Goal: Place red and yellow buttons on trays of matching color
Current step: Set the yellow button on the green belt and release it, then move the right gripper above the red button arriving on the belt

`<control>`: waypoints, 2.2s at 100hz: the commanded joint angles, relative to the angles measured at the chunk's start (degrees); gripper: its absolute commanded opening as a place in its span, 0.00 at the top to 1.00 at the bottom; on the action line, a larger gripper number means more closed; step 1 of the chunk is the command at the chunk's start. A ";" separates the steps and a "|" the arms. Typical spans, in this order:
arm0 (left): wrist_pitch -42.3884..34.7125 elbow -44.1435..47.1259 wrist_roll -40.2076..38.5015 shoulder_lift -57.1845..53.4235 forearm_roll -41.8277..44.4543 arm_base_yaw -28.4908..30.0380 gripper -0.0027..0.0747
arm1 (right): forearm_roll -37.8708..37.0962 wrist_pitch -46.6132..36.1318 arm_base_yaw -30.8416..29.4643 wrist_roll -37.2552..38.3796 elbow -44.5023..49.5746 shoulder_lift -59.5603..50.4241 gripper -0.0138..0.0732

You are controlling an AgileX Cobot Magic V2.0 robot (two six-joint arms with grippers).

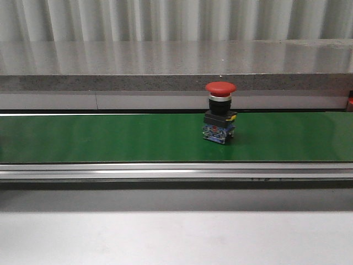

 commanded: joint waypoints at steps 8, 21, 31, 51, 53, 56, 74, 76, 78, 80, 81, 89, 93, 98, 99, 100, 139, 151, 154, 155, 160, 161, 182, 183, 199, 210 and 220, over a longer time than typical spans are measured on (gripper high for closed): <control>-5.85 5.80 0.06 -10.18 -0.39 -1.19 0.14 | -0.59 -4.67 0.04 0.01 0.08 -0.85 0.92; -8.03 12.75 0.06 -18.05 -0.39 -1.19 0.14 | -0.59 -4.73 0.04 0.01 0.08 -0.85 0.92; -8.67 17.64 0.06 -24.74 -0.39 -1.19 0.14 | -0.59 -4.78 0.04 0.01 0.08 -0.85 0.92; -9.05 25.32 0.06 -35.25 0.00 -1.19 0.32 | -0.59 -5.61 0.04 0.01 0.08 -0.85 0.92; -9.10 25.96 0.06 -36.17 0.00 -1.19 0.37 | -0.59 -5.82 0.04 0.01 0.08 -0.85 0.92; -9.19 26.75 0.06 -37.32 -0.39 -1.19 0.43 | -0.59 -6.12 0.04 0.01 0.08 -0.85 0.92; -9.71 29.57 0.06 -41.83 -0.39 -1.19 0.88 | -0.47 -7.72 0.04 0.01 -0.35 -0.85 0.92; -9.71 29.68 0.06 -42.08 -0.39 -1.19 0.92 | -0.30 -7.72 0.04 0.05 -0.65 -0.85 0.92; -9.71 29.68 0.06 -42.06 -0.39 -1.19 0.96 | -0.16 -7.59 0.04 0.05 -1.08 -0.85 0.92; -9.71 29.79 0.06 -42.11 -0.39 -1.19 0.99 | 0.15 -7.38 0.04 0.05 -1.56 -0.85 0.92; -9.71 29.79 0.06 -42.11 0.00 -1.19 0.99 | 0.25 -7.29 0.04 0.05 -1.78 -0.85 0.92; -9.71 29.79 0.06 -42.11 0.00 -1.19 0.99 | 1.32 -4.74 0.04 0.05 -4.92 -0.67 0.92; -9.71 29.79 0.06 -42.11 0.00 -1.19 0.99 | 1.59 -2.79 0.04 0.05 -6.75 -0.25 0.92; -9.71 29.79 0.06 -42.11 0.00 -1.19 0.99 | 1.93 0.72 0.04 0.05 -9.69 1.10 0.92; -9.71 29.79 0.06 -42.11 0.00 -1.19 0.99 | 1.99 1.82 0.04 0.05 -10.63 1.34 0.92; -9.71 29.79 0.06 -42.11 0.00 -1.19 0.99 | 2.20 2.41 0.04 0.05 -11.12 1.60 0.92; -9.71 29.79 0.06 -42.11 -0.39 -1.19 0.99 | 5.09 35.12 0.04 0.05 -41.98 29.40 0.92; -9.71 29.79 0.06 -42.11 -0.39 -1.19 0.99 | 5.09 36.87 0.04 0.05 -47.12 37.07 0.92; -9.71 29.79 0.06 -42.11 -0.39 -1.19 0.99 | 5.09 36.87 0.04 0.05 -47.92 38.54 0.92; -9.71 29.79 0.06 -42.11 -0.39 -1.19 0.99 | 5.09 36.87 0.04 0.05 -48.25 39.24 0.92; -9.71 29.79 0.06 -42.11 -0.39 -1.19 0.99 | 5.09 36.87 0.04 0.05 -49.13 41.54 0.92; -9.71 29.79 0.06 -42.11 -0.39 -1.19 0.99 | 5.09 36.87 0.04 0.05 -49.19 41.85 0.92; -9.71 29.79 0.06 -42.11 -0.39 -1.19 0.99 | 5.60 38.10 0.04 0.05 -49.31 48.19 0.68; -9.71 29.79 0.06 -42.11 -0.39 -1.19 0.99 | 5.60 38.38 0.04 0.05 -49.31 48.46 0.67; -9.71 29.79 0.06 -42.11 -0.39 -1.19 0.99 | 6.11 39.73 0.04 0.05 -49.31 50.57 0.19; -9.71 29.79 0.06 -42.11 -0.39 -1.19 0.99 | 7.02 39.61 0.04 0.05 -49.31 51.01 0.10; -9.71 29.79 0.06 -42.11 -0.39 -1.19 0.99 | 7.84 39.55 0.15 -0.89 -50.08 52.20 0.11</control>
